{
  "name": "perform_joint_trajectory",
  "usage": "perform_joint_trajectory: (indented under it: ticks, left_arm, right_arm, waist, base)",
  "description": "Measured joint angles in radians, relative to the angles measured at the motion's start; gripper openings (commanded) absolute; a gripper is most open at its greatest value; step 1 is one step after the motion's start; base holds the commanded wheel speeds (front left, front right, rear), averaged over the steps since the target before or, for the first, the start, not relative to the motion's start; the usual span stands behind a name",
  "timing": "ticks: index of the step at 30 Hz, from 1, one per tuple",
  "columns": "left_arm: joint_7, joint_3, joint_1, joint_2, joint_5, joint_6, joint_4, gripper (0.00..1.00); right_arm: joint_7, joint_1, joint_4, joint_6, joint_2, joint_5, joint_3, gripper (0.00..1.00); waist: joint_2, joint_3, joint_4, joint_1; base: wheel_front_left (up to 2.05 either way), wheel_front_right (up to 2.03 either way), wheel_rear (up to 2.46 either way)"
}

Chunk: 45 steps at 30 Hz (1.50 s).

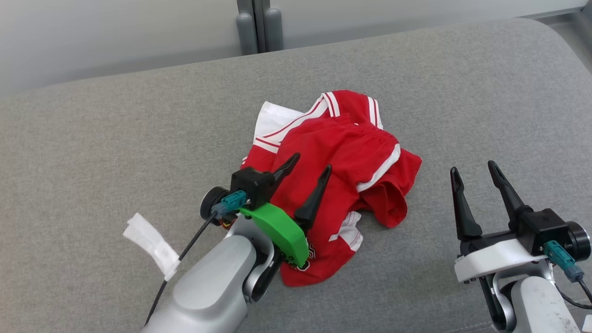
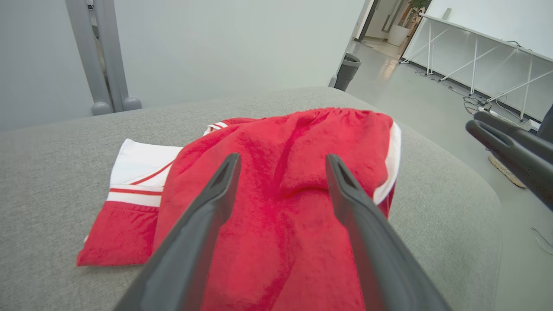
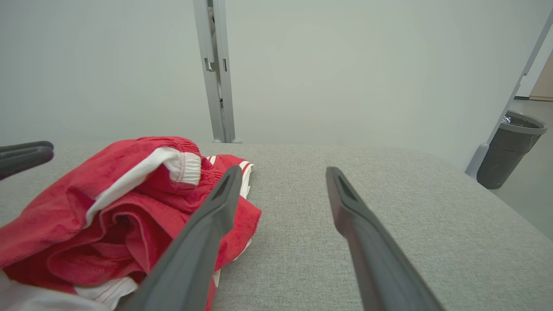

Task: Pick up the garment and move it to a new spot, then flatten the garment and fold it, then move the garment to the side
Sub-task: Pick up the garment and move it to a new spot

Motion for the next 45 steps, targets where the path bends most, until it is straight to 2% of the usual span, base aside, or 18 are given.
perform_joint_trajectory:
  ticks: [10,18,25,32,45]
  left_arm:
    - [0.000,0.270,0.269,0.037,0.170,0.028,-0.174,1.00]
    - [0.000,0.527,0.472,0.016,0.247,0.041,-0.284,1.00]
    - [0.000,0.669,0.607,-0.001,0.318,0.037,-0.350,1.00]
    - [0.000,0.735,0.686,-0.014,0.354,0.025,-0.376,1.00]
    - [0.000,0.736,0.687,-0.018,0.339,0.012,-0.372,1.00]
  right_arm:
    - [0.000,0.036,0.000,0.000,0.000,-0.008,-0.006,1.00]
    - [0.000,0.076,0.003,0.000,0.000,-0.003,0.001,1.00]
    - [0.000,0.096,0.008,0.000,0.000,0.010,0.011,1.00]
    - [0.000,0.107,0.018,0.000,0.000,0.016,0.016,1.00]
    - [0.000,0.107,0.030,0.000,0.000,0.017,0.024,1.00]
  waist:
    - [0.0000,-0.078,0.028,0.0000]
    - [0.0000,-0.128,0.045,0.0000]
    - [0.0000,-0.143,0.056,0.0000]
    - [0.0000,-0.153,0.066,0.0000]
    - [0.0000,-0.154,0.068,0.0000]
  base:
    - [0.00,0.00,0.00]
    - [0.00,0.00,0.00]
    - [0.00,0.00,0.00]
    - [0.00,0.00,0.00]
    - [0.00,0.00,0.00]
